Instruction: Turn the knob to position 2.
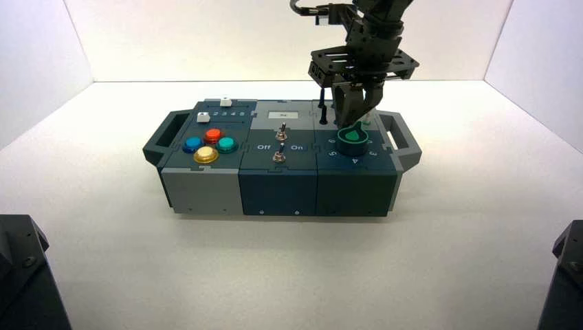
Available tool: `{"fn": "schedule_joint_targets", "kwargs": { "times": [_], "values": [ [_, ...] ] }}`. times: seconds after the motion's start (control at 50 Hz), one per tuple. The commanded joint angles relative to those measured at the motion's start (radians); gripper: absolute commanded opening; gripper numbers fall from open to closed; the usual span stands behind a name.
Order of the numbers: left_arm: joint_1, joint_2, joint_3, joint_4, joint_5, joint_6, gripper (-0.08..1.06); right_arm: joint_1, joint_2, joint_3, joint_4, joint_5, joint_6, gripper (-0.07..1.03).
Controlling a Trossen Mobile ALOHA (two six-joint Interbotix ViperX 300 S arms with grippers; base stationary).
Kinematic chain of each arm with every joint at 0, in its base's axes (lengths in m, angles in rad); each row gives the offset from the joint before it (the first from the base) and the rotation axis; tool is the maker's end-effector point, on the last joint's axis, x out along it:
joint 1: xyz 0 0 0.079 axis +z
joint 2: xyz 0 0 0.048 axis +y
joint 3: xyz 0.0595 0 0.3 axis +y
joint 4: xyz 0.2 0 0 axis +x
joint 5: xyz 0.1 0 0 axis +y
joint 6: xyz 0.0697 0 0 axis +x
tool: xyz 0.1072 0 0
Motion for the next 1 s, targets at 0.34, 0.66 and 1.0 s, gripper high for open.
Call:
{"fn": "schedule_joint_targets", "kwargs": {
  "times": [0.34, 0.66, 1.0],
  "values": [
    [-0.008, 0.008, -0.015, -0.002, -0.006, -0.002, -0.03, -0.025, -0.043, -0.009, -0.002, 0.012, 0.002, -0.02],
    [-0.006, 0.008, -0.015, -0.002, -0.008, -0.002, -0.03, -0.025, -0.051, -0.008, -0.002, 0.025, 0.005, -0.02],
    [-0.008, 0.008, -0.015, 0.000, -0.008, -0.002, -0.03, -0.025, -0.051, 0.014, -0.002, 0.025, 0.006, -0.02]
  ]
}}
